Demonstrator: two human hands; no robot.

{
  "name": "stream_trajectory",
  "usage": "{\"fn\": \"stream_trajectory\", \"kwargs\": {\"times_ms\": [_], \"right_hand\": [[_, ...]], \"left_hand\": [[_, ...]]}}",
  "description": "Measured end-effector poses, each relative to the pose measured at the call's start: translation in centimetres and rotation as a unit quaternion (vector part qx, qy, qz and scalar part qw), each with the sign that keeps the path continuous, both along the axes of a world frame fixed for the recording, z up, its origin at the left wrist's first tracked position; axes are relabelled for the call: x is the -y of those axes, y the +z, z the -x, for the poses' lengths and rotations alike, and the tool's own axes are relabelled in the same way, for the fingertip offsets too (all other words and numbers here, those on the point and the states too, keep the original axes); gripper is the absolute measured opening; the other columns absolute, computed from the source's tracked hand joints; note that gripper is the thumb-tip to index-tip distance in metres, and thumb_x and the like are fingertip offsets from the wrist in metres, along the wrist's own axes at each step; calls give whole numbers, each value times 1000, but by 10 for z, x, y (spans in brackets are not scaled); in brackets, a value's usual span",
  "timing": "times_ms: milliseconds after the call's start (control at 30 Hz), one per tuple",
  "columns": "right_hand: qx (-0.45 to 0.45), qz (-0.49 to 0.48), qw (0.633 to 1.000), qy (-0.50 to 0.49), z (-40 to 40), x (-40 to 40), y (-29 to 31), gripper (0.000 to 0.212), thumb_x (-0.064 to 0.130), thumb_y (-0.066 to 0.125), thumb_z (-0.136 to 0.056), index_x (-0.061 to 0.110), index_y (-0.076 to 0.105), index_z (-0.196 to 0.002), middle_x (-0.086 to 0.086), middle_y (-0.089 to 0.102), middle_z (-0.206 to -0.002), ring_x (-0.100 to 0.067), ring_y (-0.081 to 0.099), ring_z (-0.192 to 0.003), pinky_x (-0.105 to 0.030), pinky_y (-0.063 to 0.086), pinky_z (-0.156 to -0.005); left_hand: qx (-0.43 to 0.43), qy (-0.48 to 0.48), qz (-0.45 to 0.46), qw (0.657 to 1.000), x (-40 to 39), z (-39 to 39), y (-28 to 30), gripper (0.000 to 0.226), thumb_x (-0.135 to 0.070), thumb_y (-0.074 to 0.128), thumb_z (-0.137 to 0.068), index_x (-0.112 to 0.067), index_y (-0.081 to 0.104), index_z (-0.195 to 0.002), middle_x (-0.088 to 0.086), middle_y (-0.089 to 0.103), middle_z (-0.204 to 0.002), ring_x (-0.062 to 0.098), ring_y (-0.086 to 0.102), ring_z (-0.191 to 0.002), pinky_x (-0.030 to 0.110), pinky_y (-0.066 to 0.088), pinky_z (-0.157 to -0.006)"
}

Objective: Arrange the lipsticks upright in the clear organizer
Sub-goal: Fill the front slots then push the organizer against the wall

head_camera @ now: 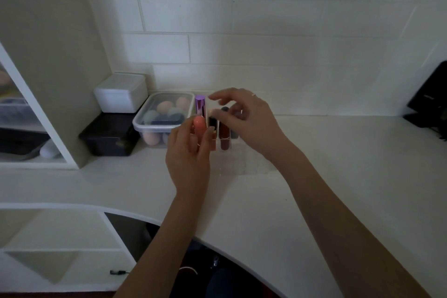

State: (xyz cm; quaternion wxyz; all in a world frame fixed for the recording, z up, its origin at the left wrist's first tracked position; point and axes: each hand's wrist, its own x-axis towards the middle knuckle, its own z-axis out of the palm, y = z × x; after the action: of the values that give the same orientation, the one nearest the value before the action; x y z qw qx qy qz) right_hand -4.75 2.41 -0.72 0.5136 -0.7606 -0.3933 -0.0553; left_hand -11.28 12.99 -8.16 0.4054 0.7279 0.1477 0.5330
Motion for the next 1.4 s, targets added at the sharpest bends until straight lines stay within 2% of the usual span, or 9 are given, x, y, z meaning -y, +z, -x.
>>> {"fn": "stream_trajectory", "kwargs": {"times_ms": [167,267,400,600,800,933,1067,1233,1400], "right_hand": [[-15,60,996,63,13,-3,1,16,14,72,-79,23,72,-93,6,70,-74,-7,62,-52,-35,53,-64],[-87,-9,995,41,8,1,8,13,7,71,-79,15,73,-89,-4,73,-70,-22,67,-55,-36,54,-52],[-122,-102,987,-27,-17,28,20,13,2,69,-81,11,71,-91,-5,75,-94,-16,72,-82,-34,61,-74],[-71,-24,996,-52,-26,41,8,18,0,69,-79,11,66,-92,2,75,-93,0,70,-88,-9,51,-75],[-32,15,997,-62,-24,34,1,15,-1,68,-74,11,66,-82,-10,74,-82,-20,70,-77,-34,58,-66],[-16,57,997,-55,-23,28,-8,13,-4,69,-73,4,65,-83,-2,65,-70,-6,62,-58,-13,49,-51],[39,94,992,-72,-28,24,-13,12,4,70,-77,10,71,-87,0,59,-79,-1,54,-66,-1,39,-62],[51,136,987,-68,-29,22,-21,18,7,62,-87,10,74,-100,13,50,-73,2,47,-69,0,34,-69],[31,114,990,-80,-31,35,-3,19,10,63,-85,16,76,-97,-3,69,-86,-4,58,-69,-12,45,-68]], "left_hand": [[-12,14,-78,997,5,3,1,26,-22,61,-82,-5,64,-101,7,62,-84,-4,41,-77,-1,33,-70],[1,-11,-22,1000,6,6,5,35,-40,57,-80,-12,62,-101,-10,59,-82,-2,48,-71,2,35,-65],[40,-34,17,998,10,9,4,18,-27,44,-85,-13,50,-94,-13,48,-68,1,49,-59,8,35,-52],[25,-40,27,999,7,0,-3,22,-13,38,-92,0,45,-109,-10,47,-85,-7,50,-73,7,38,-61],[-47,-72,-9,996,7,2,-2,36,-23,53,-92,-19,43,-126,-6,56,-96,-7,53,-80,1,37,-65],[-36,-74,43,996,8,4,3,49,-20,71,-81,-19,44,-122,-6,61,-99,-8,57,-82,2,42,-67],[-28,-57,18,998,10,7,5,35,-21,75,-77,-18,49,-100,-9,63,-82,-6,58,-73,2,41,-63],[-10,-63,-15,998,8,6,2,20,-23,74,-77,-20,58,-87,-12,61,-78,1,57,-73,9,43,-64],[7,-53,-69,996,3,1,-2,28,-11,75,-76,-12,66,-103,-5,59,-98,-11,49,-90,9,45,-70]]}}
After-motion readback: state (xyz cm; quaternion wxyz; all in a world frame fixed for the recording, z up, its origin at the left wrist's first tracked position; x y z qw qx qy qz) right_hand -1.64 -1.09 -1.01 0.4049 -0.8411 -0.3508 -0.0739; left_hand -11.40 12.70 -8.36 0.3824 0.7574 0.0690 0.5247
